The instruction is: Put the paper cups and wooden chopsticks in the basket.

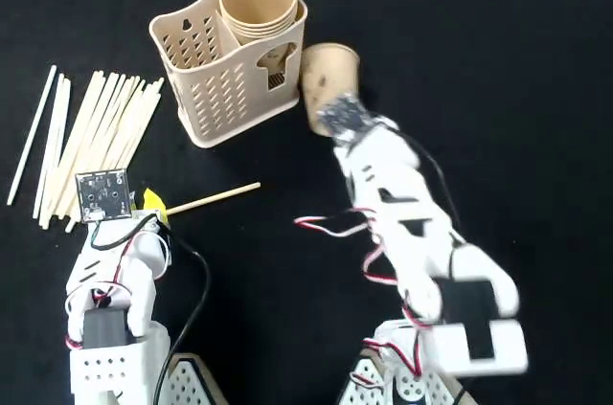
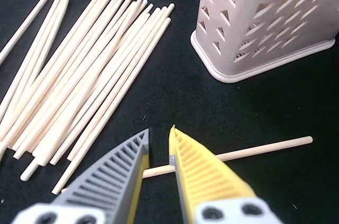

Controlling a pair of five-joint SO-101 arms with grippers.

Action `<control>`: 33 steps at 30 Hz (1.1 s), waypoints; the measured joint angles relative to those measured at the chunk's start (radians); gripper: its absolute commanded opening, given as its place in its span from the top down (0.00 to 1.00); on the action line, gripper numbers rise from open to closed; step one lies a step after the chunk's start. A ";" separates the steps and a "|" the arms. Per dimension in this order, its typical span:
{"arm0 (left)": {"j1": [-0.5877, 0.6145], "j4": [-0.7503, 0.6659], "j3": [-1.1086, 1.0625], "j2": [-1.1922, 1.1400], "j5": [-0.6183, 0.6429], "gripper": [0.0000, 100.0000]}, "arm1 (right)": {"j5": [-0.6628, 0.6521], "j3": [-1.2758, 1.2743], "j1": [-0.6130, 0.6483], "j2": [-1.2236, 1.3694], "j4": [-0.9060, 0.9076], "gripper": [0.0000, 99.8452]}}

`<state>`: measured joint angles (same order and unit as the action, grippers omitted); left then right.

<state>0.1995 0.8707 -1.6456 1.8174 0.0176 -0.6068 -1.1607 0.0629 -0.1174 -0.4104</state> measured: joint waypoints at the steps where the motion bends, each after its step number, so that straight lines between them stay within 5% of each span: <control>1: 0.000 0.000 0.000 0.000 0.000 0.92 | 0.000 -0.041 -0.026 -0.043 0.000 0.99; 9: 0.000 0.000 0.000 0.000 0.000 0.92 | -0.055 -0.307 -0.169 -0.454 0.130 0.99; 15: 0.000 0.000 0.000 0.000 0.000 0.92 | -0.092 -0.282 -0.186 -0.764 0.629 0.98; 24: 0.000 0.000 0.000 0.000 0.000 0.92 | -0.321 -0.204 -0.186 -1.227 1.419 0.78; 33: 0.000 0.000 0.000 0.000 -0.002 0.92 | -0.488 -0.031 -0.046 -1.356 1.676 0.77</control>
<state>0.1995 0.8707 -1.6456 1.8174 0.0161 -1.0948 -1.1914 0.0169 -1.4737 1.2651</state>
